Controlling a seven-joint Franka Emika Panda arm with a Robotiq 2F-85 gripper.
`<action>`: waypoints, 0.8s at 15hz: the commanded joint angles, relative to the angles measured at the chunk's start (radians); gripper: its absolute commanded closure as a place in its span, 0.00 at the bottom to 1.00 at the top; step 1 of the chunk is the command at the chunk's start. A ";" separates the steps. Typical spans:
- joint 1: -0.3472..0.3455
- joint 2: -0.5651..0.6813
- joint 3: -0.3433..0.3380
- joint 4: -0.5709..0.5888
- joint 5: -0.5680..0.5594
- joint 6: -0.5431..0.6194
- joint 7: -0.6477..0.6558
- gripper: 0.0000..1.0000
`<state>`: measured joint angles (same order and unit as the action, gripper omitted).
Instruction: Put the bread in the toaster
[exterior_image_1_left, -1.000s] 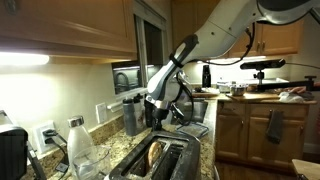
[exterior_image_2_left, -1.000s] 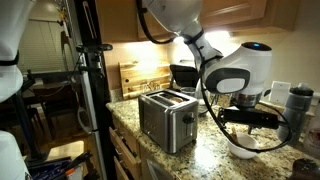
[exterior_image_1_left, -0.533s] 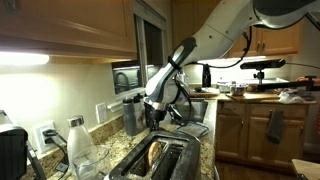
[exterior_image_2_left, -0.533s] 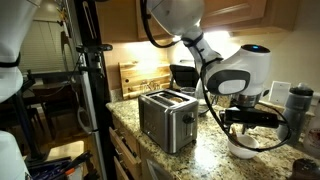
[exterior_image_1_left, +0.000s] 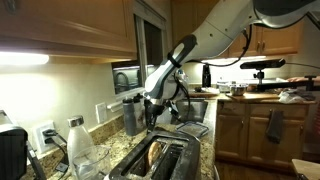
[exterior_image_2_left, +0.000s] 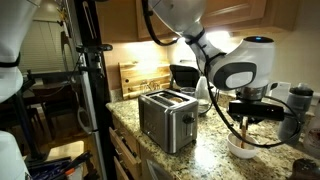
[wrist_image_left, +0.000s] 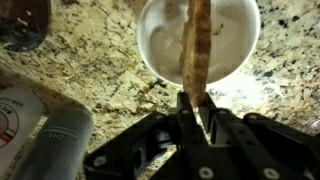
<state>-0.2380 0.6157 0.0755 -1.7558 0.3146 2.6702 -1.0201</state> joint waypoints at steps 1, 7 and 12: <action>0.001 -0.017 -0.013 -0.004 -0.066 0.012 0.105 0.91; 0.003 -0.064 -0.026 -0.010 -0.135 -0.013 0.264 0.90; 0.003 -0.115 -0.014 -0.031 -0.151 -0.014 0.319 0.90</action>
<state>-0.2357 0.5719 0.0577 -1.7342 0.1956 2.6689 -0.7595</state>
